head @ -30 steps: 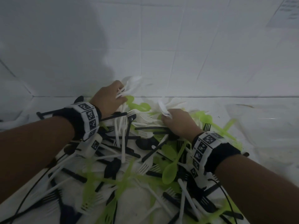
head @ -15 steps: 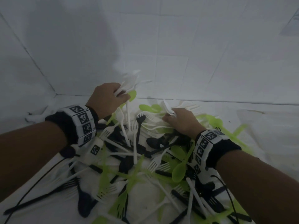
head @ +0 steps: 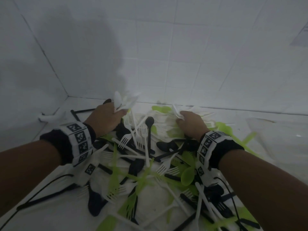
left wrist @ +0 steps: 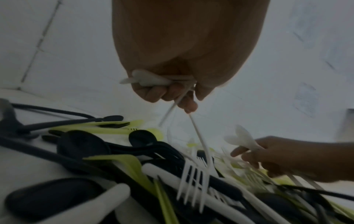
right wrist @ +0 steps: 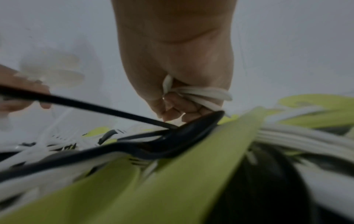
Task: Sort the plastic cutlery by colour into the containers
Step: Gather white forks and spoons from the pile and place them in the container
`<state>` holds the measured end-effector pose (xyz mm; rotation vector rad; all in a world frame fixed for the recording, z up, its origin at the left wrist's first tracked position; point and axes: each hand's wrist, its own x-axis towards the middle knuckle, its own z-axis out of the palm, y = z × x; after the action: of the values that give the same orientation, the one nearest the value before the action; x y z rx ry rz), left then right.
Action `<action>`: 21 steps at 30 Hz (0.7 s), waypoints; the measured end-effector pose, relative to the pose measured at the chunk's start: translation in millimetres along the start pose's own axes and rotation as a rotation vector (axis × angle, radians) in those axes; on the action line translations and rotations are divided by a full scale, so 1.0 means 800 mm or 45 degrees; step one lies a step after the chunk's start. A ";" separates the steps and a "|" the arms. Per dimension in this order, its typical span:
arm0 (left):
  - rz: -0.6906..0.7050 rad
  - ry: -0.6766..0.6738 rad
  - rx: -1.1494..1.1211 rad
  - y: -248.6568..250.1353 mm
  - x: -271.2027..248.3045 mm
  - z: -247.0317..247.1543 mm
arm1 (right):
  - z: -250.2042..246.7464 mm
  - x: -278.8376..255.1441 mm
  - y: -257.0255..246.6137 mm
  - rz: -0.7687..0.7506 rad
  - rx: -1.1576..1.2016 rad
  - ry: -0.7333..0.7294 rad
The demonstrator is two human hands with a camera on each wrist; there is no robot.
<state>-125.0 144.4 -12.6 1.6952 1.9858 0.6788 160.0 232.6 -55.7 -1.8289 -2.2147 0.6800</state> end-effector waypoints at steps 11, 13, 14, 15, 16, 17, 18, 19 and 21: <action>-0.139 -0.314 -0.104 0.002 -0.029 0.006 | 0.023 0.013 -0.007 -0.085 -0.095 -0.131; -0.107 -0.284 -0.092 -0.007 -0.035 0.007 | 0.020 0.017 0.003 0.008 -0.010 -0.026; -0.079 -0.272 -0.103 -0.009 -0.038 0.006 | 0.017 0.019 0.008 0.053 0.043 0.044; -0.053 -0.275 -0.117 -0.011 -0.041 0.006 | 0.015 0.022 0.012 0.083 0.098 0.106; -0.061 -0.287 -0.130 -0.014 -0.041 0.006 | 0.013 0.023 0.014 0.093 0.137 0.147; -0.072 -0.298 -0.139 -0.017 -0.041 0.008 | 0.011 0.025 0.014 0.082 0.148 0.165; -0.083 -0.289 -0.132 -0.018 -0.041 0.009 | 0.009 0.026 0.012 0.054 0.137 0.170; -0.091 -0.272 -0.124 -0.016 -0.040 0.011 | 0.008 0.027 0.008 0.018 0.119 0.171; -0.108 -0.221 -0.131 -0.013 -0.037 0.014 | 0.008 0.030 -0.002 -0.052 0.065 0.150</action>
<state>-121.3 114.5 -27.4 1.5455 1.8584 0.5736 150.2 253.8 -64.0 -1.7469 -2.1335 0.5994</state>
